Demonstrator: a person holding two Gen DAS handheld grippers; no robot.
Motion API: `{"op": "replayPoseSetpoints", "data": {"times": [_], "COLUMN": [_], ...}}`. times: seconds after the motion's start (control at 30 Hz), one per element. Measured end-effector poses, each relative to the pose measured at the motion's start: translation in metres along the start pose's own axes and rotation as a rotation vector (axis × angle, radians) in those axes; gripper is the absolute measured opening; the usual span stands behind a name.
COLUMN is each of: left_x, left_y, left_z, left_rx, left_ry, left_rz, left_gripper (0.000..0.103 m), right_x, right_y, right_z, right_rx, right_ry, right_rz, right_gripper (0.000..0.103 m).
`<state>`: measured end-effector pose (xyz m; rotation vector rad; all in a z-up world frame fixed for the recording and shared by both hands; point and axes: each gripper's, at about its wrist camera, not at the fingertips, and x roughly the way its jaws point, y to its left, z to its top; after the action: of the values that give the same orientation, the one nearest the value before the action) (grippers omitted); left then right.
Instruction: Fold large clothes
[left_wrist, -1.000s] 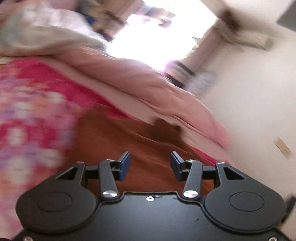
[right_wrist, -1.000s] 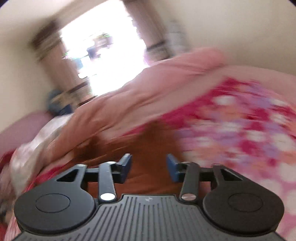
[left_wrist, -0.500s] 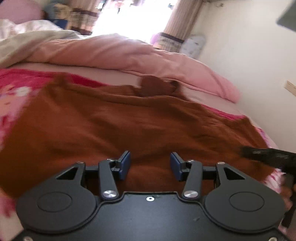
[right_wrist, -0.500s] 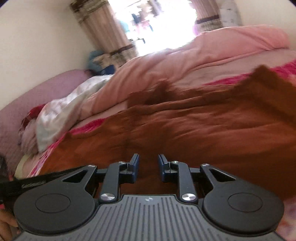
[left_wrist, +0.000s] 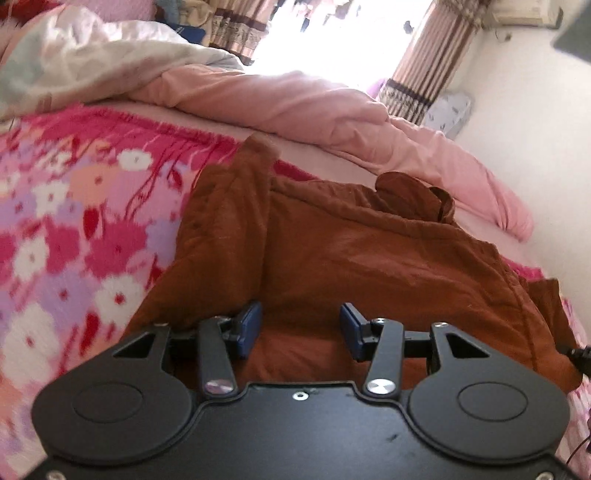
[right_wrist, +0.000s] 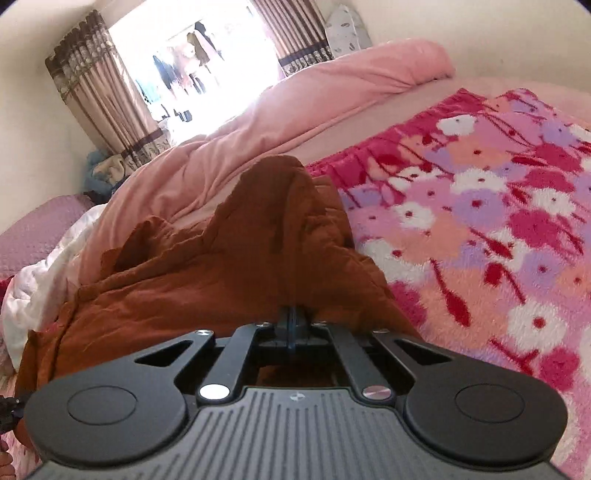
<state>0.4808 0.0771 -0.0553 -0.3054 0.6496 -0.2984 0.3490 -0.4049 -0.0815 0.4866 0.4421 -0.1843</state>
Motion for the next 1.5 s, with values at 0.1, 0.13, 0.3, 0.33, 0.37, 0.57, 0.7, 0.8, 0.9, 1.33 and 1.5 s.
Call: {"op": "replayPoseSetpoints", "data": {"times": [0.1, 0.13, 0.3, 0.33, 0.37, 0.57, 0.7, 0.8, 0.9, 1.33, 1.5], "left_x": [-0.006, -0.004, 0.031, 0.041, 0.053, 0.094, 0.093, 0.077, 0.037, -0.018, -0.013], "left_y": [-0.011, -0.013, -0.007, -0.005, -0.004, 0.014, 0.010, 0.005, -0.003, -0.006, 0.010], "left_z": [0.028, 0.039, 0.079, 0.083, 0.084, 0.075, 0.077, 0.082, 0.076, -0.016, -0.021], "left_rx": [0.031, 0.031, -0.008, -0.014, -0.016, -0.056, -0.046, -0.044, 0.003, 0.063, -0.036], "left_ry": [-0.039, -0.051, -0.013, 0.010, 0.041, 0.122, 0.127, 0.101, 0.058, 0.069, 0.066], "left_rz": [-0.048, -0.042, -0.010, -0.004, 0.012, 0.010, 0.023, 0.034, 0.065, 0.015, -0.033], "left_gripper": [0.049, 0.049, 0.049, 0.049, 0.049, 0.049, 0.049, 0.049, 0.049, 0.049, 0.049], "right_x": [-0.008, -0.011, 0.013, 0.022, 0.034, 0.080, 0.081, 0.064, 0.026, -0.039, -0.030], "right_y": [0.010, 0.017, 0.037, 0.038, 0.039, 0.016, -0.004, -0.005, 0.010, -0.001, -0.014], "right_z": [0.016, 0.025, 0.065, 0.070, 0.074, 0.067, 0.061, 0.063, 0.063, 0.009, -0.007], "right_rx": [-0.039, -0.049, -0.059, -0.058, -0.057, 0.008, 0.092, 0.116, 0.033, -0.045, -0.033], "right_ry": [-0.029, -0.060, -0.096, -0.084, -0.068, 0.009, 0.003, -0.029, -0.079, -0.051, -0.052], "right_rz": [-0.011, -0.019, -0.006, -0.010, -0.025, -0.125, -0.077, -0.057, -0.082, -0.146, -0.145], "right_gripper": [0.018, 0.024, 0.024, 0.024, 0.024, 0.020, 0.016, 0.017, 0.023, 0.026, 0.025]}}
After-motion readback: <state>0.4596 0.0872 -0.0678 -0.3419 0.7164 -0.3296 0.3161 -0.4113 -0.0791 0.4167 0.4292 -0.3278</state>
